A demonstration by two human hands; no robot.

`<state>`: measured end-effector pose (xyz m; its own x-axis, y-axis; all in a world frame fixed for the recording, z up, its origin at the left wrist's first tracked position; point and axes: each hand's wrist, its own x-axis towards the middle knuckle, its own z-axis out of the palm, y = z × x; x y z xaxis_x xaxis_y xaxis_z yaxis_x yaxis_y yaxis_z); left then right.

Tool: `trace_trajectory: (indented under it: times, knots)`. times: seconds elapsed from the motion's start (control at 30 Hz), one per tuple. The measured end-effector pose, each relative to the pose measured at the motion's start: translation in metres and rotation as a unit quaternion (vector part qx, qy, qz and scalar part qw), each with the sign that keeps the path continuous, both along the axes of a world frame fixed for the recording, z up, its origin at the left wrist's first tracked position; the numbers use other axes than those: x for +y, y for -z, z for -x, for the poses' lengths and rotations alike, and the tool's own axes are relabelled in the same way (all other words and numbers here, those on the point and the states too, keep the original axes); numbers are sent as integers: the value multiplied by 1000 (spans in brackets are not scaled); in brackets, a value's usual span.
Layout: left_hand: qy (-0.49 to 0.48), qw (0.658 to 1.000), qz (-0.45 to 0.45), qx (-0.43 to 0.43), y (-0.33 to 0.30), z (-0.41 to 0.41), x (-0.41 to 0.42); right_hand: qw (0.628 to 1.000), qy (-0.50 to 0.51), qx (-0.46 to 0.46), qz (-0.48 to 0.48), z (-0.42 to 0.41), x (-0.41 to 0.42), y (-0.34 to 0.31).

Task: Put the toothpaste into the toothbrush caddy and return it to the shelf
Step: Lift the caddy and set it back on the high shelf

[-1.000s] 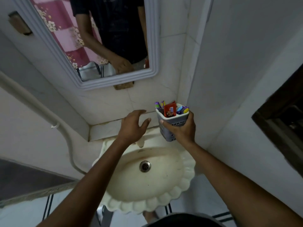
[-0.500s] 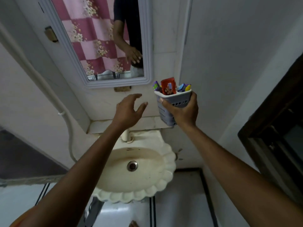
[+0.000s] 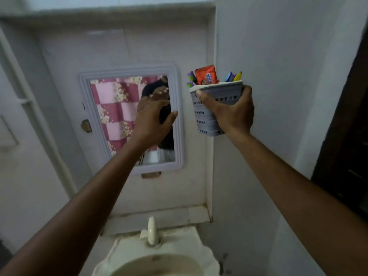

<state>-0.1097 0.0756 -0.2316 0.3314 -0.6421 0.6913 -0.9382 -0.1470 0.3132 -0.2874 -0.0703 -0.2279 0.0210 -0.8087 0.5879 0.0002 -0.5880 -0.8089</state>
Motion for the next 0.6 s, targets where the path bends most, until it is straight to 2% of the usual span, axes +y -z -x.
trace_trajectory:
  times: [0.33,0.47,0.6]
  knots:
    - [9,978,179,-105,-167,0,-18,994,0,-54,90,12,14,-166]
    - [9,968,209,-141,-219,3,-25,991,-3,-68,118,15,21,-220]
    - [5,963,230,-141,-253,-3,-34,988,9,-73,135,11,22,-266]
